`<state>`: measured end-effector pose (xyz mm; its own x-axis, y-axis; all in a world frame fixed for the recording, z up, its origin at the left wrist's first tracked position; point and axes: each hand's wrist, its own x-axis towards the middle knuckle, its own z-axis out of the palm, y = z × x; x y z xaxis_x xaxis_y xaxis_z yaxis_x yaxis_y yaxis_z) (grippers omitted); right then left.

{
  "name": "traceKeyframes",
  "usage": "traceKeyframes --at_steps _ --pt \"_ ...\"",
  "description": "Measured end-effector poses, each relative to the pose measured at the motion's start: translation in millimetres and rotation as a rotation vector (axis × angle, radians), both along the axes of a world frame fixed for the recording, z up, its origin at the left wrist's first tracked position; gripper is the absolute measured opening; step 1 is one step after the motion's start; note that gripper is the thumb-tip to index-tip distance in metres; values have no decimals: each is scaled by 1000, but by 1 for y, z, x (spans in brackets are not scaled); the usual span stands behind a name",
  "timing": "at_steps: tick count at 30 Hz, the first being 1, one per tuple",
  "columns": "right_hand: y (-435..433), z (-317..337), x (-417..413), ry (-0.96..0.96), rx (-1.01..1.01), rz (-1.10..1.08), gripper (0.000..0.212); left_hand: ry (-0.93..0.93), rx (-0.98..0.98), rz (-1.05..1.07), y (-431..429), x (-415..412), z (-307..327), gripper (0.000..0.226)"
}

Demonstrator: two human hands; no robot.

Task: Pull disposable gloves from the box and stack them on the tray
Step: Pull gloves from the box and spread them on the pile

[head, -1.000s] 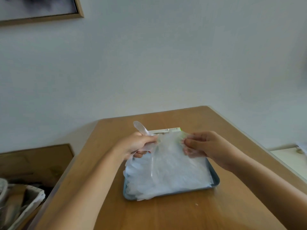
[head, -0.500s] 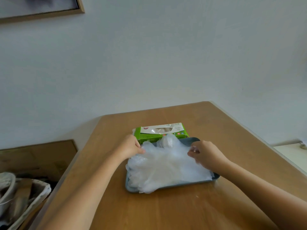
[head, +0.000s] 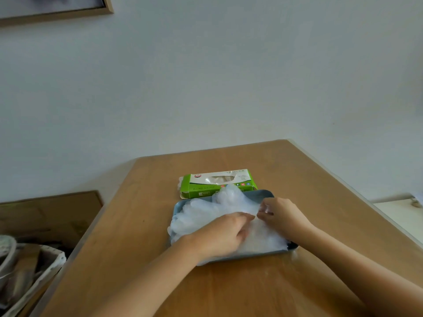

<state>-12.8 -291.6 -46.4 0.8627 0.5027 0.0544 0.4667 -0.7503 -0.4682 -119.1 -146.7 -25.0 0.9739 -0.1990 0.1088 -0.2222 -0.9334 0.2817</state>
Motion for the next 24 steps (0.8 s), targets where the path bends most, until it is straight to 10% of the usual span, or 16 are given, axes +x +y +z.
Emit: traceKeyframes --at_steps 8,17,24 --pt "-2 11 -20 -344 -35 124 24 198 128 -13 6 9 -20 55" --pt "-11 7 -31 -91 -484 464 59 207 302 127 56 -2 -7 50" --pt "-10 12 -31 -35 -471 447 63 55 518 448 97 -21 25 55"
